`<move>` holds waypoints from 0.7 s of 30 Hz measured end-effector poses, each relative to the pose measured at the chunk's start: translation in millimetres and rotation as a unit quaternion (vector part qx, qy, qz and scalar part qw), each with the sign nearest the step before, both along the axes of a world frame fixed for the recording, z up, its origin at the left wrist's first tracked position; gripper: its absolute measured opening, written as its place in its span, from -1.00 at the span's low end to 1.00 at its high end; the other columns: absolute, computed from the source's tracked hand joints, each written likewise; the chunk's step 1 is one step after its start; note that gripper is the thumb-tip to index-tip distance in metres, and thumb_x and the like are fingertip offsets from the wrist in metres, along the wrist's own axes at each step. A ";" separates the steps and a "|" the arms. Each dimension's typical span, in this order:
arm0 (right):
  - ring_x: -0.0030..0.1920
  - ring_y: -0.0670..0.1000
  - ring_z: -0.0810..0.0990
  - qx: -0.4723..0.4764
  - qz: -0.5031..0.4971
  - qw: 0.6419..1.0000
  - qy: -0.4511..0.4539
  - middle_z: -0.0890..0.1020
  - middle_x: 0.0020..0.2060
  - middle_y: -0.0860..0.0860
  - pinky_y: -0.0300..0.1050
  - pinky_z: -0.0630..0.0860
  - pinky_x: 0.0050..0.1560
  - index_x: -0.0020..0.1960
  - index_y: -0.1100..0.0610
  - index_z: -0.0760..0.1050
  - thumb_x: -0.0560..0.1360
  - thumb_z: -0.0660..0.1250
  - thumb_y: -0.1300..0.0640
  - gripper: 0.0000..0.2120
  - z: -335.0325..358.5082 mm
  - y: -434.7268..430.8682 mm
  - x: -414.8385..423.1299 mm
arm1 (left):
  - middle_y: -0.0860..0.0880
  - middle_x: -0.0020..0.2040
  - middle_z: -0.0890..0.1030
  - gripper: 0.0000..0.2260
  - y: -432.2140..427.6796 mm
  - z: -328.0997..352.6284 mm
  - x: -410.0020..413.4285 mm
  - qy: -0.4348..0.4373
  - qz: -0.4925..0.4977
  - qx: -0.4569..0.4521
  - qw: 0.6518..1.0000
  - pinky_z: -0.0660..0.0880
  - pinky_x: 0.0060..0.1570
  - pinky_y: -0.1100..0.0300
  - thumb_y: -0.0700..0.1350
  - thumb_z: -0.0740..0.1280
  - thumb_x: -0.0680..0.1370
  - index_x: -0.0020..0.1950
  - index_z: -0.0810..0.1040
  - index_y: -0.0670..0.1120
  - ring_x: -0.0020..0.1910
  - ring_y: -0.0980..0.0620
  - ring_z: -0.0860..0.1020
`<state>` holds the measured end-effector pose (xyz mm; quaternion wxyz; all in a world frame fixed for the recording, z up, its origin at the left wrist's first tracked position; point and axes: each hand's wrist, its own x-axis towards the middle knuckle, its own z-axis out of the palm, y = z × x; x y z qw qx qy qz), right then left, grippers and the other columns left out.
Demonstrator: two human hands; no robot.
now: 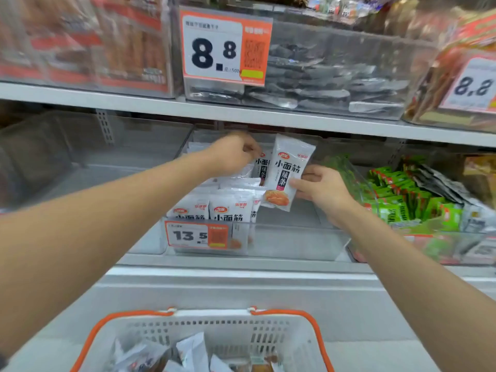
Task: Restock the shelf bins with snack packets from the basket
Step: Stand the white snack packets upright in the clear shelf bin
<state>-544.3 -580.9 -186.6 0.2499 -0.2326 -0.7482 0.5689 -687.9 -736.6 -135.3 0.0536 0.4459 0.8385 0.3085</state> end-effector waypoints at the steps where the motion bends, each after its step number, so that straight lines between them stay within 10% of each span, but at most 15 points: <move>1: -0.07 0.14 0.66 -0.008 0.008 1.000 -0.011 0.66 -0.01 0.24 0.12 0.62 0.07 -0.10 0.16 0.54 0.46 0.42 0.37 -0.85 -1.7 6.8 -2.8 | 0.03 0.20 0.58 -0.77 3.9 -1.5 -7.0 0.001 0.001 -0.012 1.000 0.36 0.01 0.30 -0.11 0.23 0.65 0.25 0.58 -0.06 0.09 0.11 0.50; 4: -0.11 0.08 0.68 -0.006 0.017 0.999 -0.045 0.66 -0.04 0.18 -0.06 0.66 -0.06 -0.09 0.20 0.51 0.46 0.41 0.38 -0.86 -10.0 24.0 -13.3 | 0.02 0.31 0.53 -0.75 15.8 -3.2 -23.9 0.034 0.002 -0.064 0.997 0.40 0.09 0.23 -0.05 0.18 0.66 0.30 0.54 0.00 0.17 0.03 0.50; 8: 0.00 0.20 0.67 0.057 0.014 0.993 -0.102 0.67 0.01 0.22 0.18 0.60 0.09 -0.21 0.15 0.49 0.46 0.40 0.39 -0.80 -20.3 27.2 -55.2 | 0.04 0.40 0.43 -0.71 30.7 -0.8 -35.0 0.086 0.009 -0.086 0.993 0.38 0.12 0.21 -0.03 0.10 0.68 0.37 0.45 0.11 0.27 -0.04 0.46; 11: 0.00 0.10 0.66 0.123 -0.010 0.984 -0.130 0.69 -0.01 0.09 0.02 0.59 0.05 -0.22 0.07 0.53 0.45 0.37 0.34 -0.81 -30.2 28.3 -89.1 | -0.03 0.45 0.38 -0.62 37.7 -3.5 -38.5 0.121 0.003 -0.115 0.986 0.39 -0.03 0.26 -0.02 0.08 0.69 0.52 0.25 0.11 0.04 0.00 0.52; 15: -0.07 -0.06 0.58 0.127 -0.005 0.971 -0.202 0.61 -0.06 -0.08 -0.27 0.45 -0.21 0.09 0.13 0.42 0.35 0.48 0.18 -0.63 -47.8 27.0 -104.4 | 0.03 0.55 0.24 -0.60 42.3 -16.5 -52.8 0.157 -0.008 -0.167 0.973 0.25 0.43 0.08 0.06 0.02 0.69 0.55 0.19 0.14 0.48 -0.05 0.28; 21: -0.11 0.01 0.67 0.106 0.024 0.969 -0.221 0.70 -0.12 -0.03 -0.11 0.63 -0.13 0.02 0.05 0.60 0.41 0.41 0.07 -0.81 -57.9 18.1 -116.3 | 0.05 0.55 0.23 -0.59 37.1 -22.8 -53.8 0.146 -0.012 -0.158 0.976 0.22 0.46 0.02 0.10 -0.03 0.69 0.55 0.13 0.19 0.51 -0.05 0.23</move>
